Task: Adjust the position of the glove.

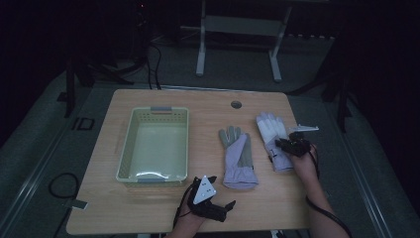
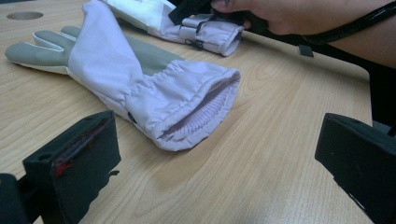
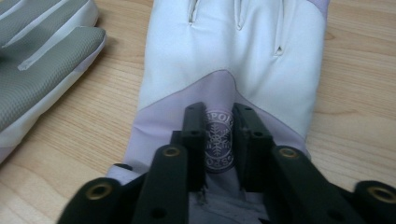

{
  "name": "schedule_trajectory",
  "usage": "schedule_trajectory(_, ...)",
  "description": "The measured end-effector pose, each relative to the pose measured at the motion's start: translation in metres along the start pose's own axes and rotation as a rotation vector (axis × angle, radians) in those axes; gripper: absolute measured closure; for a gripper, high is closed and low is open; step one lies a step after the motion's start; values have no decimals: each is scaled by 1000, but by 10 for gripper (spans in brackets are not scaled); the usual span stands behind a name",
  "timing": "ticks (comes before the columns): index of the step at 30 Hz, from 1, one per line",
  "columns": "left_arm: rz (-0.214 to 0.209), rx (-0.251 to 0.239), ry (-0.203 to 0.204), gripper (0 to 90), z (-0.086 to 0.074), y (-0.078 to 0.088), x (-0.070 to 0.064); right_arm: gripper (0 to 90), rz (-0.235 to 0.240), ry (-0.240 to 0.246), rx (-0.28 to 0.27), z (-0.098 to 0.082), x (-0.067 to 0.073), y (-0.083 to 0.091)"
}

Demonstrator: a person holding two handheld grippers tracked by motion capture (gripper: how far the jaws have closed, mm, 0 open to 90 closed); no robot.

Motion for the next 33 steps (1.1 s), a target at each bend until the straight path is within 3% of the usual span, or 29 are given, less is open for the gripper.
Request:
schedule_trajectory(7,-1,0,1,1,0,0,0,804,2,-70,-14,9,2,21)
schedule_trajectory(12,0,0,0,1,0,0,0,805,22,-103,-68,16,6,53)
schedule_trajectory(13,0,0,0,1,0,0,0,805,22,-103,-68,16,6,53)
schedule_trajectory(16,3,0,0,1,0,0,0,806,27,-106,-87,18,13,77)
schedule_trajectory(22,3,1,1,1,0,0,0,805,31,-135,-113,12,20,107)
schedule_trajectory(26,3,1,-1,1,0,0,0,804,6,-137,-95,0,26,114)
schedule_trajectory(33,4,3,-4,1,0,0,0,801,20,-183,-60,-28,30,105)
Point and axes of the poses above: each handheld gripper's, and its own axes: y roughly backward along the jaws, z roughly out of its top, x roughly to its left, the point moved 7 cm from there along -y, roughly forward along the jaws, and after that the axes turned 9 degrees about x, right-handed, at the moved point
